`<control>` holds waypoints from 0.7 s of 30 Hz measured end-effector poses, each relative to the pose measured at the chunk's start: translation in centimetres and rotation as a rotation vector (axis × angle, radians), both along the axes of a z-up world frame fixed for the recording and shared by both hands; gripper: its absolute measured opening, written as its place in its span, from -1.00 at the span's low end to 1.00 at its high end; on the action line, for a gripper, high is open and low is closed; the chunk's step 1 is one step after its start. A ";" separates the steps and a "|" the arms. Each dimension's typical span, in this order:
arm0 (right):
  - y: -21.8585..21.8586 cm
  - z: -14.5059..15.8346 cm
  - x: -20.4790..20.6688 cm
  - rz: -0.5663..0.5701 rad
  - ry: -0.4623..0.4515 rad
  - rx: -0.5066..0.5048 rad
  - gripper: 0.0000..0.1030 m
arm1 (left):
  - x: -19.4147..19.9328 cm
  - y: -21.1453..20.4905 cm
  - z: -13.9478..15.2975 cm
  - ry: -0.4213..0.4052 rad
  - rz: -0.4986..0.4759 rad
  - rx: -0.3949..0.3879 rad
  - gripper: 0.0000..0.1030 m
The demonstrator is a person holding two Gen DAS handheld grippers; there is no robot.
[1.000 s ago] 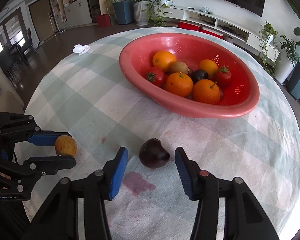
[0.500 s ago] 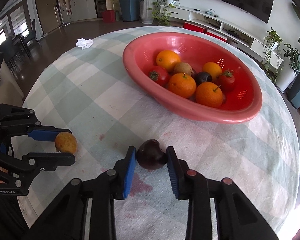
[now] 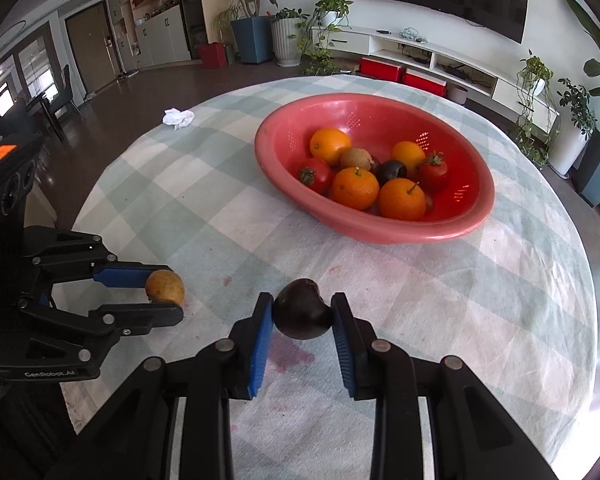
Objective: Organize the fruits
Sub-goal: 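Carry the plum with the right tool over the colander while the left tool carries the brown fruit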
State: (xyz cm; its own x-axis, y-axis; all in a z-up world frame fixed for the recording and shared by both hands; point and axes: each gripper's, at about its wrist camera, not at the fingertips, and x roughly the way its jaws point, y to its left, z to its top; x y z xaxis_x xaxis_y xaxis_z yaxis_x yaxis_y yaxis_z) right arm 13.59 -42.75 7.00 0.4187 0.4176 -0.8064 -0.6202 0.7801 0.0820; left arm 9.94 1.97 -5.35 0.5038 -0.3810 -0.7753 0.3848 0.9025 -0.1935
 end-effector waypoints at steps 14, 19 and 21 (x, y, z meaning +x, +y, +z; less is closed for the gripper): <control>-6.4 4.9 3.4 -0.200 -0.052 0.115 -0.38 | 4.3 0.7 5.9 -0.116 0.010 0.051 -0.48; -6.4 6.8 5.6 -0.234 -0.074 0.157 -0.38 | 8.2 0.3 8.4 -0.156 0.009 0.086 -0.48; -5.7 7.3 6.5 -0.229 -0.088 0.158 -0.38 | 10.5 -0.1 9.1 -0.159 0.007 0.096 -0.48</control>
State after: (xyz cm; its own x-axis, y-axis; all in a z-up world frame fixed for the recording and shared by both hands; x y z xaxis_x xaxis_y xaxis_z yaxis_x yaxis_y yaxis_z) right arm 20.13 -48.46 14.29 0.5818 0.4220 -0.6953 -0.4399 0.8823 0.1675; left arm 20.43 1.82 3.74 0.6256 -0.3050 -0.7180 0.3971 0.9168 -0.0434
